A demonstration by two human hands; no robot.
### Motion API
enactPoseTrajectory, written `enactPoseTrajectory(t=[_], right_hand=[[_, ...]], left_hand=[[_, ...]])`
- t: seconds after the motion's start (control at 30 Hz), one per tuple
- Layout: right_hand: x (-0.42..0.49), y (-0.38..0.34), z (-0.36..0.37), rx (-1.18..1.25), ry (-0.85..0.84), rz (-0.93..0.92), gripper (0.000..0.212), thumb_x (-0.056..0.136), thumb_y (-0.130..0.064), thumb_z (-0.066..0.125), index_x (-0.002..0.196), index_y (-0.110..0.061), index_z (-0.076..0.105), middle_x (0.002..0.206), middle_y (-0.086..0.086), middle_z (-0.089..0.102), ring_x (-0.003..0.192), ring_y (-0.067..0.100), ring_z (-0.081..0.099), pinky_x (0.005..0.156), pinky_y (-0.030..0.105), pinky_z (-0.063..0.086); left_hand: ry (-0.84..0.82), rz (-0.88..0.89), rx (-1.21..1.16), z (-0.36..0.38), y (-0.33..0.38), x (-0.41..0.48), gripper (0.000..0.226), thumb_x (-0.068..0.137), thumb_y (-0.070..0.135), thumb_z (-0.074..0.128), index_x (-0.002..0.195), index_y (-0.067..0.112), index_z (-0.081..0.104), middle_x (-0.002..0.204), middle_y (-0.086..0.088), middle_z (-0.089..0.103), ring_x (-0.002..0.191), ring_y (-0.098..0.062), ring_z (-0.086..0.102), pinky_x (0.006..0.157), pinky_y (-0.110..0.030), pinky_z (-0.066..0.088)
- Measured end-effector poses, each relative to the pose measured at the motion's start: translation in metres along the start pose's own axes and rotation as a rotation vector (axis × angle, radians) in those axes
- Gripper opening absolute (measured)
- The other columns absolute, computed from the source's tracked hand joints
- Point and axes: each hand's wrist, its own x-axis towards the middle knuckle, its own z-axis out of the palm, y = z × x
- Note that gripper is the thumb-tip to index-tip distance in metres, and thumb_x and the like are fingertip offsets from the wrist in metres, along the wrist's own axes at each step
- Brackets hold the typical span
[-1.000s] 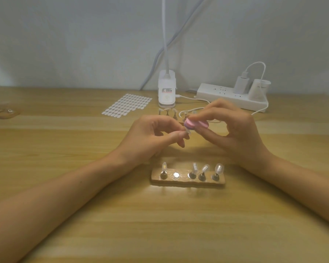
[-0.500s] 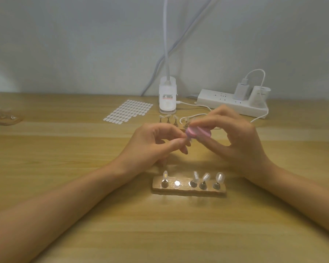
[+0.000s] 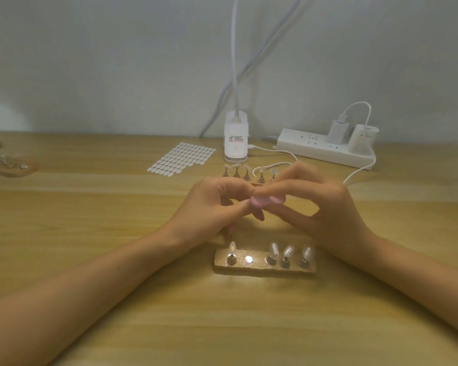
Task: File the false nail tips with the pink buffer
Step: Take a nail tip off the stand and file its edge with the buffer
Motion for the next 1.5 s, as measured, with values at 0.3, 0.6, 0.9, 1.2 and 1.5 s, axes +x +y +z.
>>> enactPoseTrajectory(t=[0.3, 0.6, 0.9, 1.2, 1.5], right_hand=[[0.0022, 0.004, -0.0006, 0.016, 0.049, 0.087, 0.019, 0.089, -0.012, 0.076, 0.108, -0.01, 0.077, 0.088, 0.009, 0.063, 0.082, 0.02, 0.062, 0.076, 0.032, 0.052], [0.0025, 0.0035, -0.0018, 0.062, 0.009, 0.07, 0.02, 0.09, -0.013, 0.073, 0.11, -0.01, 0.075, 0.095, 0.006, 0.067, 0.088, 0.016, 0.064, 0.078, 0.025, 0.052], [0.0021, 0.0018, 0.0005, 0.059, -0.02, 0.053, 0.015, 0.091, -0.011, 0.074, 0.104, -0.007, 0.076, 0.094, 0.005, 0.07, 0.087, 0.019, 0.066, 0.078, 0.032, 0.053], [0.0024, 0.0003, -0.001, 0.024, 0.017, 0.047, 0.016, 0.09, -0.01, 0.075, 0.105, -0.007, 0.077, 0.093, 0.006, 0.07, 0.087, 0.02, 0.065, 0.079, 0.032, 0.053], [0.0012, 0.0014, 0.0005, 0.002, -0.019, 0.019, 0.019, 0.088, -0.011, 0.075, 0.107, -0.01, 0.077, 0.094, 0.008, 0.068, 0.087, 0.019, 0.064, 0.079, 0.023, 0.05]], left_hand=[[0.02, -0.018, -0.007, -0.0015, -0.0021, 0.0013, 0.007, 0.092, 0.021, 0.072, 0.089, 0.017, 0.077, 0.084, -0.002, 0.078, 0.043, -0.014, 0.05, 0.045, -0.018, 0.042], [0.014, -0.031, 0.009, 0.0005, 0.0023, -0.0021, 0.019, 0.092, 0.025, 0.069, 0.096, 0.008, 0.076, 0.086, -0.001, 0.078, 0.043, -0.014, 0.051, 0.047, -0.018, 0.043], [0.017, -0.022, 0.052, 0.0027, 0.0051, -0.0023, 0.027, 0.086, 0.03, 0.071, 0.099, 0.007, 0.075, 0.085, -0.002, 0.078, 0.045, -0.012, 0.055, 0.051, -0.022, 0.049], [0.037, 0.003, 0.034, 0.0037, 0.0064, -0.0025, 0.011, 0.093, 0.015, 0.07, 0.092, 0.006, 0.076, 0.077, -0.006, 0.077, 0.044, 0.001, 0.055, 0.044, -0.015, 0.043], [0.029, -0.031, 0.033, 0.0029, 0.0067, -0.0013, 0.023, 0.084, 0.036, 0.071, 0.091, 0.015, 0.077, 0.08, -0.004, 0.077, 0.043, -0.006, 0.053, 0.045, -0.016, 0.042]])
